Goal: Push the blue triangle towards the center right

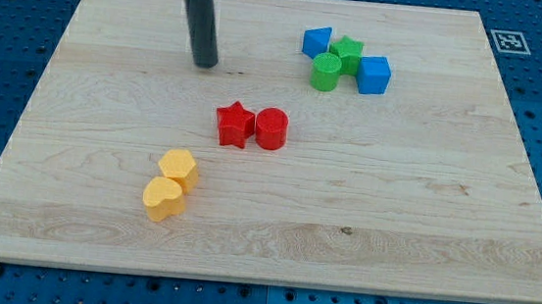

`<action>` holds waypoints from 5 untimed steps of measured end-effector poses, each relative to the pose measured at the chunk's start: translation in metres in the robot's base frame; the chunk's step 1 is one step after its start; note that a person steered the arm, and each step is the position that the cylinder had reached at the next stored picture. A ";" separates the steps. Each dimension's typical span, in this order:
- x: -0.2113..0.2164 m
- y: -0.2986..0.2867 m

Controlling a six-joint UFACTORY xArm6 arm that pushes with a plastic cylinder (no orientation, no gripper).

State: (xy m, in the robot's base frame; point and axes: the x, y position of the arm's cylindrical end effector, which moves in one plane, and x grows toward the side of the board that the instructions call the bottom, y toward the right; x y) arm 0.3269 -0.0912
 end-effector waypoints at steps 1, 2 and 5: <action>-0.031 0.056; -0.032 0.078; -0.021 0.098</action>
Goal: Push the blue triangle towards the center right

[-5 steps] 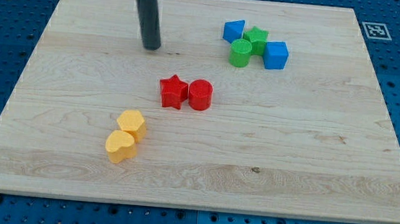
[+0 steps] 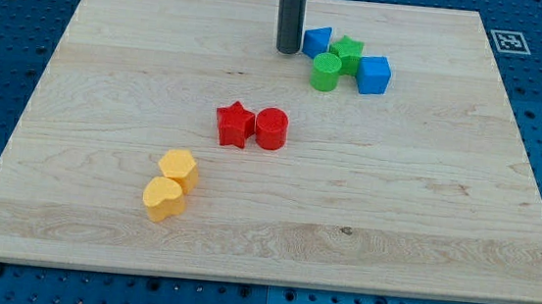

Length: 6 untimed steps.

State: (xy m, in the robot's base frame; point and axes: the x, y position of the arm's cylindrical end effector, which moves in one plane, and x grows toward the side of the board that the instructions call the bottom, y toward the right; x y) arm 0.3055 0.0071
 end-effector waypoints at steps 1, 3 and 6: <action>0.001 0.012; 0.002 0.030; -0.025 0.043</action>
